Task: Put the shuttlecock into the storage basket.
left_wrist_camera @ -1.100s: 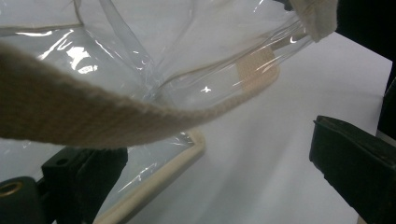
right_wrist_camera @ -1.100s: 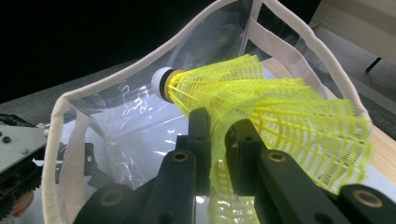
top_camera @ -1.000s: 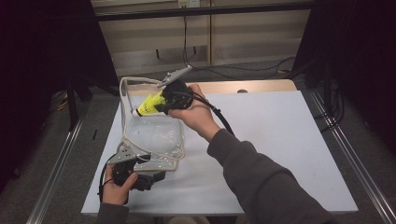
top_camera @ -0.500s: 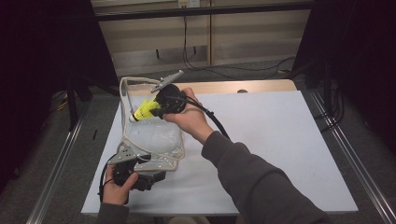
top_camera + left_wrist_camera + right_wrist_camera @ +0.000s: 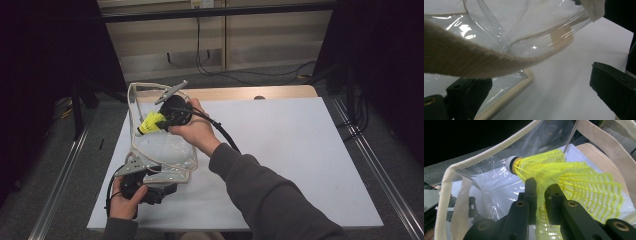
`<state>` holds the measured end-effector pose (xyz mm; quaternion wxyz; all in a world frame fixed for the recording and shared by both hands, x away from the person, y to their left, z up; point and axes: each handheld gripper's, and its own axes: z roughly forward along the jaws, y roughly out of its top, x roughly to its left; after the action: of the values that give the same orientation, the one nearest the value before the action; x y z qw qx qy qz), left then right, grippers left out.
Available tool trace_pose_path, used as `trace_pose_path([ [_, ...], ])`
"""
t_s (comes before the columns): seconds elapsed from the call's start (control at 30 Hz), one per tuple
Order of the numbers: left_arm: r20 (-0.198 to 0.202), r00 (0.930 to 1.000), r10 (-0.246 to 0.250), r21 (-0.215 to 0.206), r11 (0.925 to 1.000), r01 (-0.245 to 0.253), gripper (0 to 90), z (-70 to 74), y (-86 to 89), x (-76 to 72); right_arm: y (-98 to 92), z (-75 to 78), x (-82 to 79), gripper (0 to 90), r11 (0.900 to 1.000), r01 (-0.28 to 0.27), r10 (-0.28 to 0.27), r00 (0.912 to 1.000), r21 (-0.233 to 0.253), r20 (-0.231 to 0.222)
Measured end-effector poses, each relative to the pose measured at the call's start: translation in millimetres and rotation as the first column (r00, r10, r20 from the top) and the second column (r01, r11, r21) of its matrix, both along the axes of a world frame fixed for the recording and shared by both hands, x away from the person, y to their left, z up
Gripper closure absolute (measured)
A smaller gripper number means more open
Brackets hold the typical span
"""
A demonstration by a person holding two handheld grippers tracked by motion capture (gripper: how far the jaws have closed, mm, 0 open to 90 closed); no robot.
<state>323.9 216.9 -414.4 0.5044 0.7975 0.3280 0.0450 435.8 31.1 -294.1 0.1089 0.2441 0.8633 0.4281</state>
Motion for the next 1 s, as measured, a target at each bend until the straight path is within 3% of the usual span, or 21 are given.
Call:
trace_pose_path([
  [1.0, -0.001, 1.0000, 0.000, 0.001, 1.0000, 0.000, 4.2, -0.2, 0.2, 0.3, 23.3, -12.5, -0.8, 81.4, 1.000, -0.005, 0.005, 0.9999, -0.023, -0.011],
])
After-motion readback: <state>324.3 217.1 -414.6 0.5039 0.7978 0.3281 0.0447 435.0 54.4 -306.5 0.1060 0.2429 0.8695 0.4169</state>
